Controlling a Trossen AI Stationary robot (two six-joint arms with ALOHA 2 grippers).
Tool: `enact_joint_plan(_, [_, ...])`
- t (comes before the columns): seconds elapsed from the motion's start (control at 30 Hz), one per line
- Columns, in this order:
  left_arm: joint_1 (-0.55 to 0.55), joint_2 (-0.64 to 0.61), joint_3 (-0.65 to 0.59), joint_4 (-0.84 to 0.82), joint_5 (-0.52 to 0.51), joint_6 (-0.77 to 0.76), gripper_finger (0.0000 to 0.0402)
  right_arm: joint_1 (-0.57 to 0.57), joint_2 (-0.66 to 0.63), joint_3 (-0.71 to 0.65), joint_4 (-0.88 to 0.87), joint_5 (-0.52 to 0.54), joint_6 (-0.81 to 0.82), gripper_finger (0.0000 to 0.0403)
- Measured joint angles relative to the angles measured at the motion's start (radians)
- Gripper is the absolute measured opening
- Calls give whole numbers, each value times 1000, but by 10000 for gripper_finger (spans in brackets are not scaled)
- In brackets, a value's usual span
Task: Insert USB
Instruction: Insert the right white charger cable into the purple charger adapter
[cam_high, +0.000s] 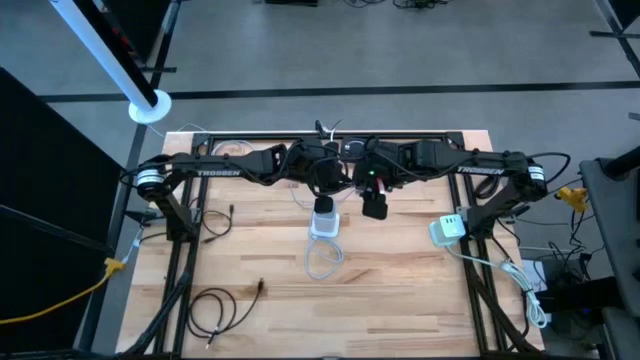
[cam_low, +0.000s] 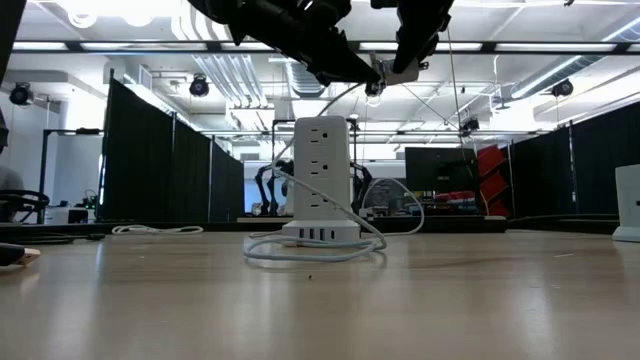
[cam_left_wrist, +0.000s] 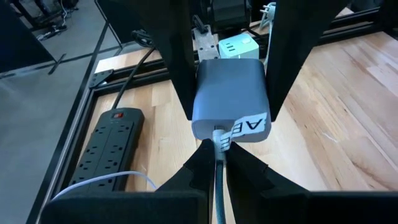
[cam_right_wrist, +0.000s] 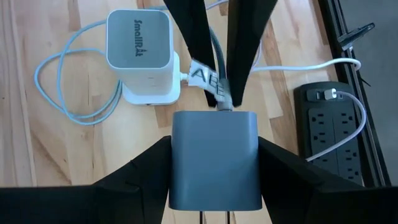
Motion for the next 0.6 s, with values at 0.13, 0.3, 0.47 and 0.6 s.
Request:
enact_joint_plan(0.13, [0,0,0,-1,3,-5,16,0,3,0,0,0,1,190])
enact_joint_plan(0.3, [0,0,0,-2,3,-9,16,0,3,0,10,4,3,190])
enact_joint_plan(0.47, [-4,-1,0,0,9,-9,16,0,4,0,9,-1,0,190])
enact_joint_plan(0.6, [-5,-1,0,2,37,-9,16,0,4,0,10,-14,-12,190])
